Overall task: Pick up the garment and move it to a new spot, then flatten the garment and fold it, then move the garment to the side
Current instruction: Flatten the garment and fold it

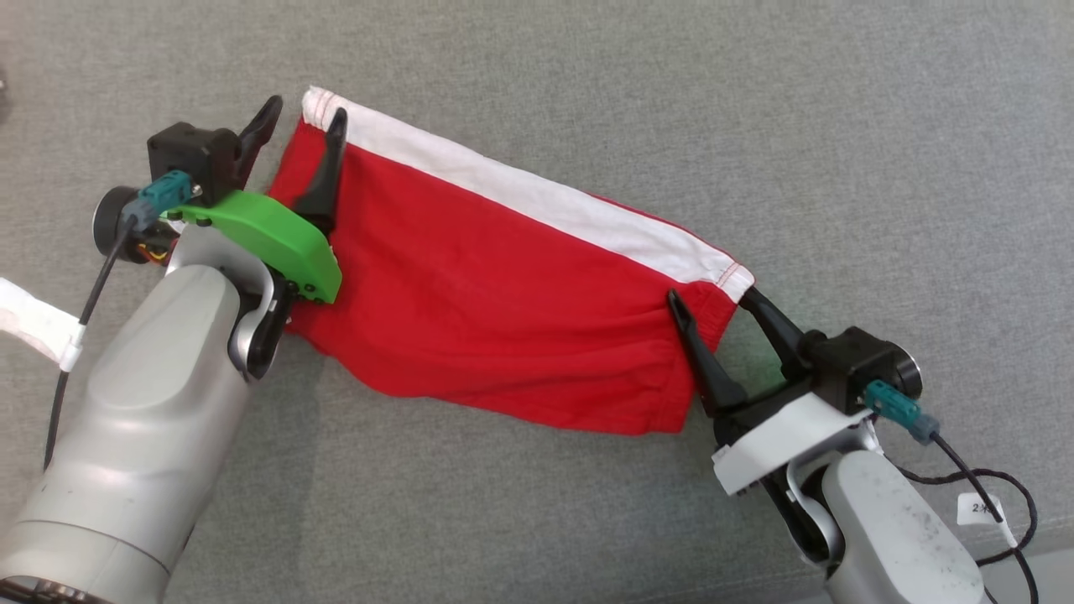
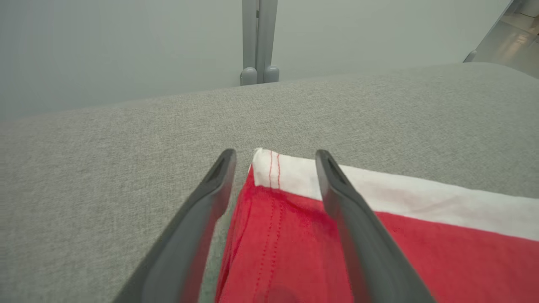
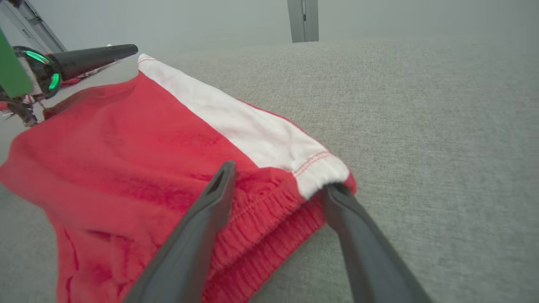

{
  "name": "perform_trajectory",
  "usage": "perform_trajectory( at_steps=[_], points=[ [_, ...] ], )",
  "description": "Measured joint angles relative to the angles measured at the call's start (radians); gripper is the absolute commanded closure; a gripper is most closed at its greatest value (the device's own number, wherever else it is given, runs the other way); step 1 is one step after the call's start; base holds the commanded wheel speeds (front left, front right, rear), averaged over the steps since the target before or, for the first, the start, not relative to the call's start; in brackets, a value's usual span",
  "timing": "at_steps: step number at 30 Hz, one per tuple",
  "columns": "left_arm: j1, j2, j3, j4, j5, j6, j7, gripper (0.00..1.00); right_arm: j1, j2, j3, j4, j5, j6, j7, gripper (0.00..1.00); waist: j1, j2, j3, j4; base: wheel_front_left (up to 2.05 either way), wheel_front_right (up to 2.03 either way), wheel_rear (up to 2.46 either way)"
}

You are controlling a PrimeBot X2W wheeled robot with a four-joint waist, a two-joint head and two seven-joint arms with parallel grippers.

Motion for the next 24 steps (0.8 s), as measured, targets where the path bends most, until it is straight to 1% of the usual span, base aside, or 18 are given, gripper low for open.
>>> perform_trajectory(
  at_steps=[7,14,17,24],
  points=[
    [0.036,0.007,-0.038,0.03,-0.055,0.0,0.0,0.0,0.075,0.011,-0.052,-0.072,-0.073,0.0,0.052,0.0,0.0,0.0,-0.057,0.014,0.0,0.0,0.0],
    [0.124,0.014,-0.077,0.061,-0.124,0.0,0.074,0.0,0.163,0.008,-0.094,-0.17,-0.117,0.0,0.115,0.0,0.0,0.0,-0.129,0.029,0.0,0.0,0.0],
    [0.178,0.021,-0.091,0.061,-0.177,0.0,0.118,0.0,0.198,0.009,-0.11,-0.222,-0.124,0.0,0.147,0.0,0.0,0.0,-0.168,0.037,0.0,0.0,0.0],
    [0.222,0.034,-0.091,0.072,-0.243,0.0,0.154,0.0,0.223,0.011,-0.107,-0.28,-0.126,0.0,0.18,0.0,-0.0001,0.0,-0.202,0.036,0.0,0.0,0.0]
  ],
)
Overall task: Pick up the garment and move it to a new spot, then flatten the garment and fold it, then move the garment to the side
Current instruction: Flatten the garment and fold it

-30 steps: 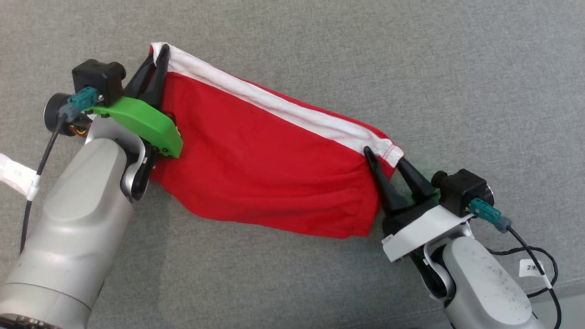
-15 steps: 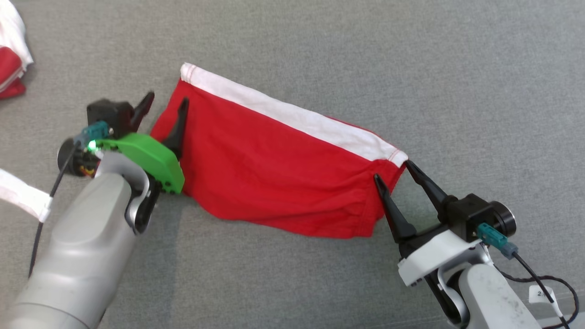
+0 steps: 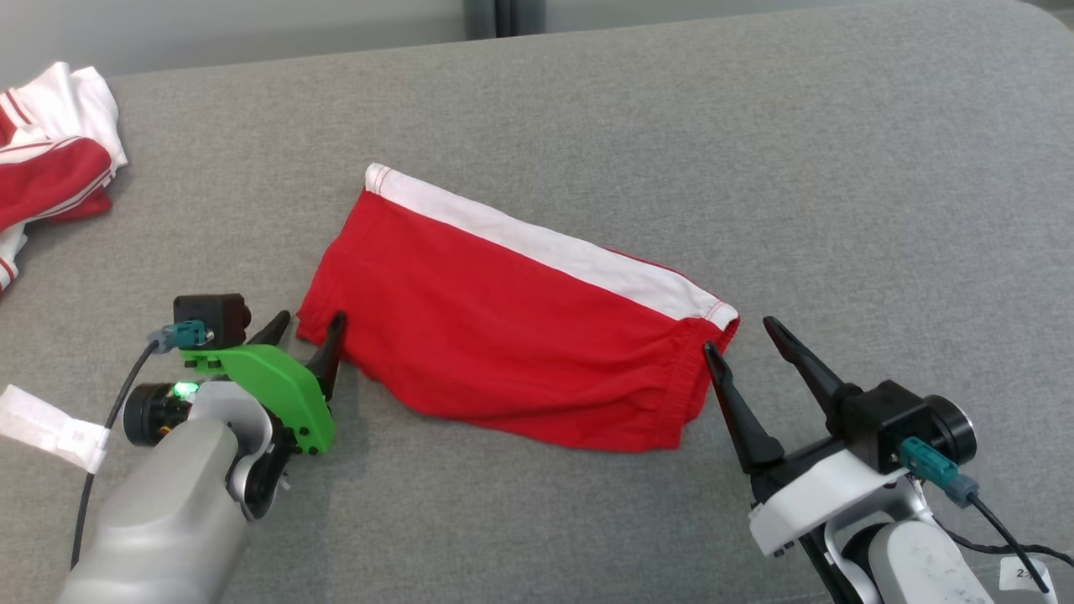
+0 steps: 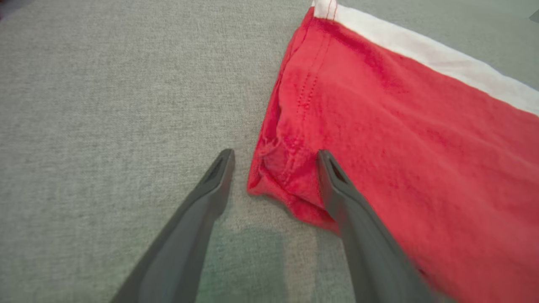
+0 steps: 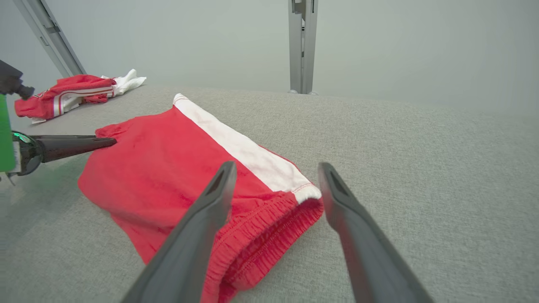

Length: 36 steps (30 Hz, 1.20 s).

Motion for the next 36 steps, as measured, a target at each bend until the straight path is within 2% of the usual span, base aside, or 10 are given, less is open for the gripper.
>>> perform_trajectory(
  at_steps=[6,7,8,9,10,16,22,29,36],
  points=[
    [0.001,-0.003,-0.002,0.002,-0.043,0.0,0.022,0.0,0.005,-0.002,0.006,-0.024,0.003,0.0,0.006,0.0,0.0,0.0,0.016,-0.012,0.0,0.0,0.0],
    [0.0,-0.003,-0.005,0.002,-0.046,0.0,0.026,0.18,0.005,-0.002,0.006,-0.026,0.003,0.0,0.006,0.0,0.0,0.0,0.019,-0.014,0.0,0.0,0.0],
    [0.0,-0.003,-0.008,0.001,-0.048,0.0,0.028,0.48,0.005,-0.002,0.006,-0.027,0.003,0.0,0.006,0.0,0.0,0.0,0.02,-0.016,0.0,0.0,0.0],
    [-0.001,-0.003,-0.011,-0.001,-0.049,0.0,0.029,0.58,0.005,-0.002,0.006,-0.027,0.003,0.0,0.006,0.0,0.0,0.0,0.022,-0.017,0.0,0.0,0.0],
    [-0.001,-0.002,-0.017,-0.008,-0.052,0.0,0.016,1.0,0.005,-0.002,0.006,-0.027,0.005,0.0,0.006,0.0,0.0,0.0,0.022,-0.018,0.0,0.0,0.0],
    [0.006,-0.011,-0.021,-0.036,-0.062,0.0,-0.069,1.0,0.006,-0.001,-0.016,-0.009,0.007,0.0,-0.001,0.0,0.0,0.0,0.002,-0.003,0.0,0.0,0.0],
    [0.08,-0.023,0.002,-0.068,-0.079,0.0,-0.133,1.0,0.019,0.006,-0.052,0.025,0.006,0.0,-0.013,0.0,0.0,0.0,-0.035,0.034,0.0,0.0,0.0],
    [0.218,-0.04,0.092,-0.144,-0.089,0.013,-0.151,1.0,0.042,0.019,-0.081,0.067,-0.009,0.0,-0.024,0.0,0.0001,0.0,-0.09,0.087,0.0,0.0,0.0],
    [0.381,-0.081,0.216,-0.264,-0.036,0.035,-0.152,1.0,0.061,0.025,-0.078,0.095,-0.011,0.0,-0.027,0.0,0.0001,0.0,-0.138,0.125,0.0,0.0,0.0]
  ],
)
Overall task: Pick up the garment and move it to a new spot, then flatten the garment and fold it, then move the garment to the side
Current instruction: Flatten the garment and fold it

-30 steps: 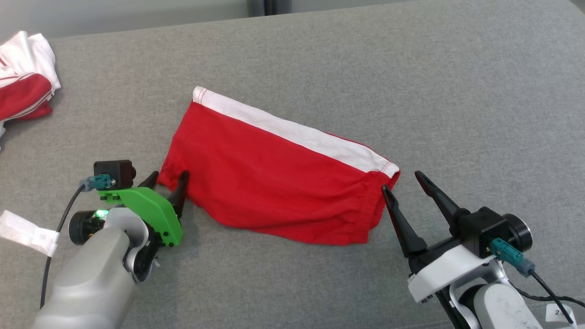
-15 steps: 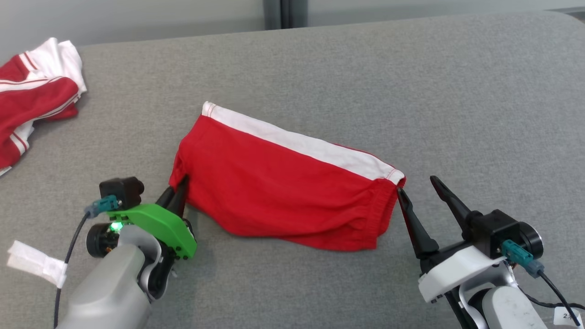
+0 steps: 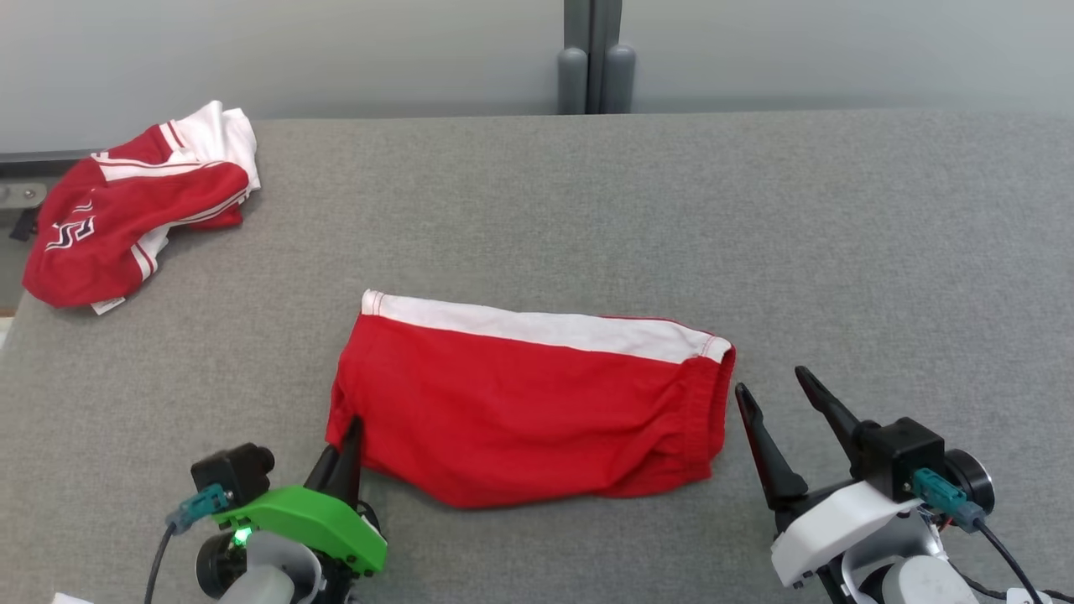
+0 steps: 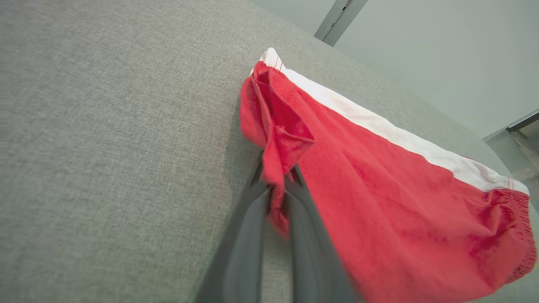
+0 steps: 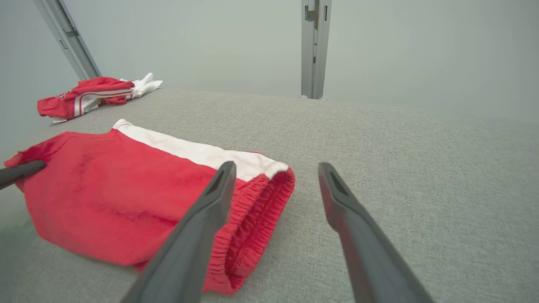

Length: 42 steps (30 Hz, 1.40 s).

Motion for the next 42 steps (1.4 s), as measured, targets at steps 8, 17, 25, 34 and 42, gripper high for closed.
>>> perform_trajectory(
  at_steps=[8,17,25,34,42],
  points=[
    [0.08,-0.025,0.063,-0.037,0.053,0.007,0.0,0.91,0.005,0.001,0.011,0.02,0.013,0.0,-0.004,0.0,0.0,0.0,-0.014,0.003,0.0,0.0,0.0],
    [0.096,-0.041,0.235,-0.169,0.212,0.011,-0.001,0.0,-0.028,0.002,0.001,0.055,-0.004,0.0,0.05,0.0,0.0,0.0,-0.009,0.004,0.0,0.0,0.0],
    [0.15,-0.088,0.34,-0.258,0.377,-0.003,-0.002,0.0,-0.1,0.002,0.002,0.146,0.036,0.0,0.169,0.0,0.0,0.0,-0.007,0.031,0.0,0.0,0.0],
    [0.184,-0.135,0.402,-0.28,0.452,-0.022,-0.002,0.0,-0.148,0.002,0.024,0.277,0.118,0.0,0.26,0.0,0.0,0.0,0.004,0.078,0.0,0.0,0.0],
    [0.19,-0.16,0.434,-0.29,0.487,-0.03,-0.002,0.0,-0.195,0.002,0.067,0.36,0.184,0.0,0.301,0.19,0.0,0.0,0.02,0.1,0.0,0.0,0.0]
  ],
)
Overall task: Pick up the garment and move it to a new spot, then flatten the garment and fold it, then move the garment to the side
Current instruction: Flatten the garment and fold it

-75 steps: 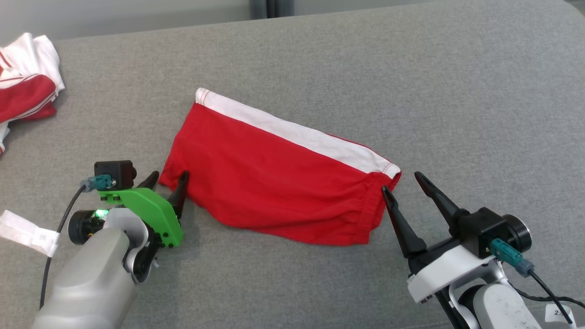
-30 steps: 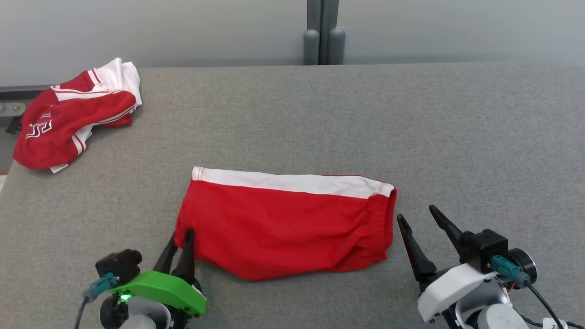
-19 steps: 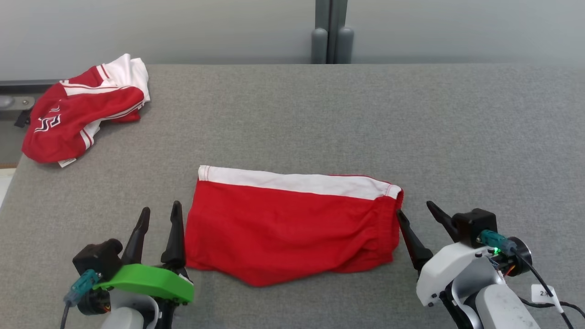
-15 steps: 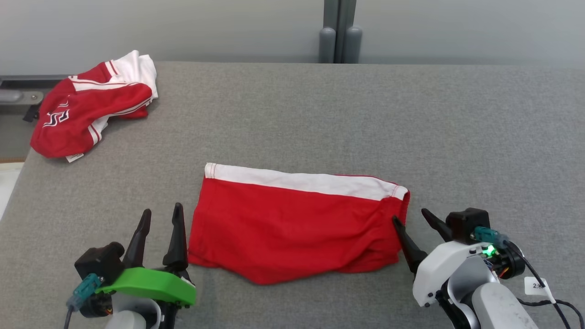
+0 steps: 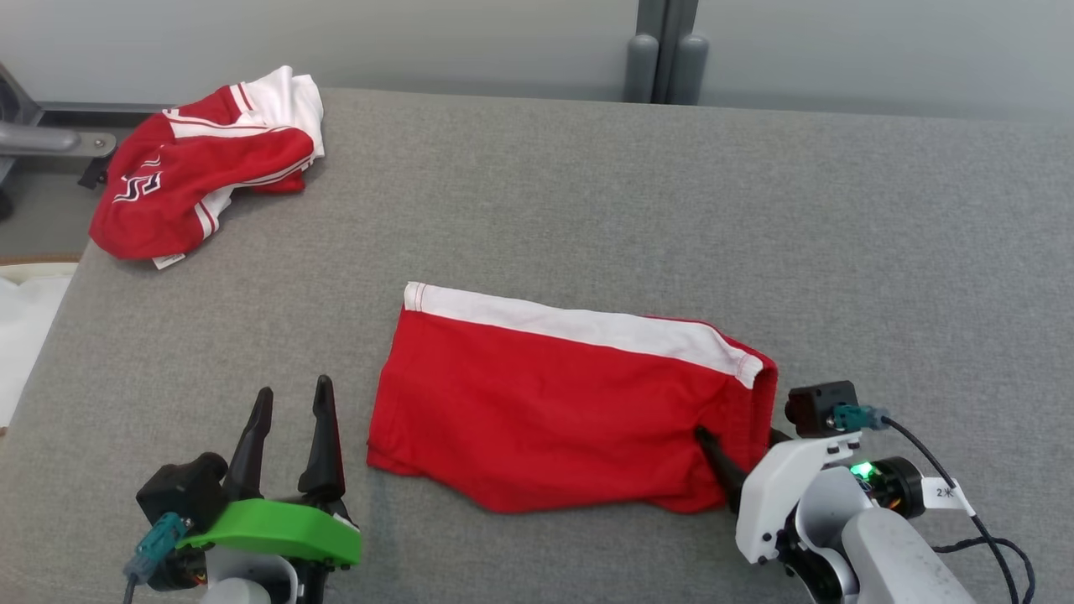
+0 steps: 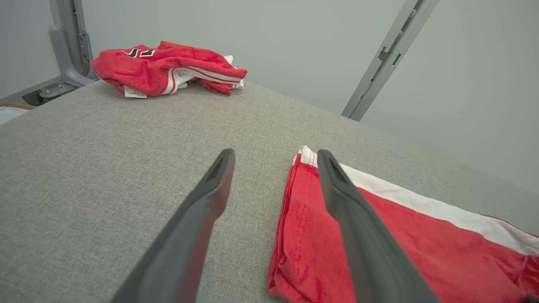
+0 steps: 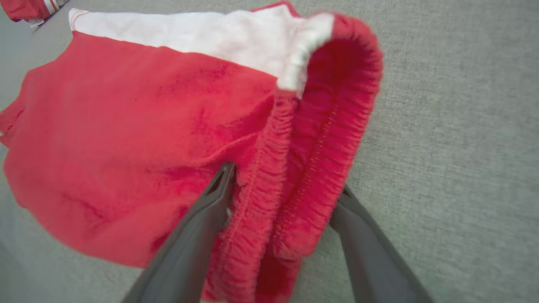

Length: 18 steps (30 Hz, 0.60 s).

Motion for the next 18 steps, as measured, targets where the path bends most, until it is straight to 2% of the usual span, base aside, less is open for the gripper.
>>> perform_trajectory(
  at_steps=[1,3,4,5,6,13,18],
  points=[
    [0.0,-0.001,0.002,-0.001,0.003,0.0,0.0,0.0,-0.008,0.0,0.007,0.006,0.004,0.0,0.0,0.52,0.0,0.0,0.001,0.0,0.0,0.0,0.0],
    [0.0,-0.004,0.004,-0.001,0.009,-0.001,0.0,0.0,-0.025,0.0,0.027,0.022,0.013,0.0,0.003,0.75,0.0,0.0,0.003,-0.003,0.0,0.0,0.0],
    [0.0,-0.005,0.003,-0.001,0.012,-0.002,0.0,0.0,-0.032,0.0,0.033,0.028,0.016,0.0,0.004,0.78,0.0,0.0,0.004,-0.005,0.0,0.0,0.0],
    [0.0,-0.007,0.0,-0.002,0.013,-0.004,0.0,0.0,-0.042,0.0,0.04,0.036,0.022,0.0,0.006,0.95,0.0,0.0,0.005,-0.008,0.0,0.0,0.0],
    [0.0,-0.009,-0.004,-0.003,0.018,-0.004,0.0,0.0,-0.053,-0.001,0.046,0.041,0.025,0.0,0.008,1.0,0.0,0.0,0.005,-0.011,0.0,0.0,0.0],
    [-0.005,-0.021,-0.048,-0.028,0.01,-0.005,0.0,0.0,-0.135,-0.014,0.0,0.033,0.017,0.0,0.046,1.0,0.0,0.0,0.007,-0.045,0.0,0.0,0.0],
    [-0.019,-0.023,-0.07,-0.037,0.007,-0.005,0.0,0.0,-0.156,-0.116,-0.077,-0.018,0.011,0.0,0.119,1.0,0.0,0.0,0.009,-0.062,0.0,0.0,0.0]
  ],
)
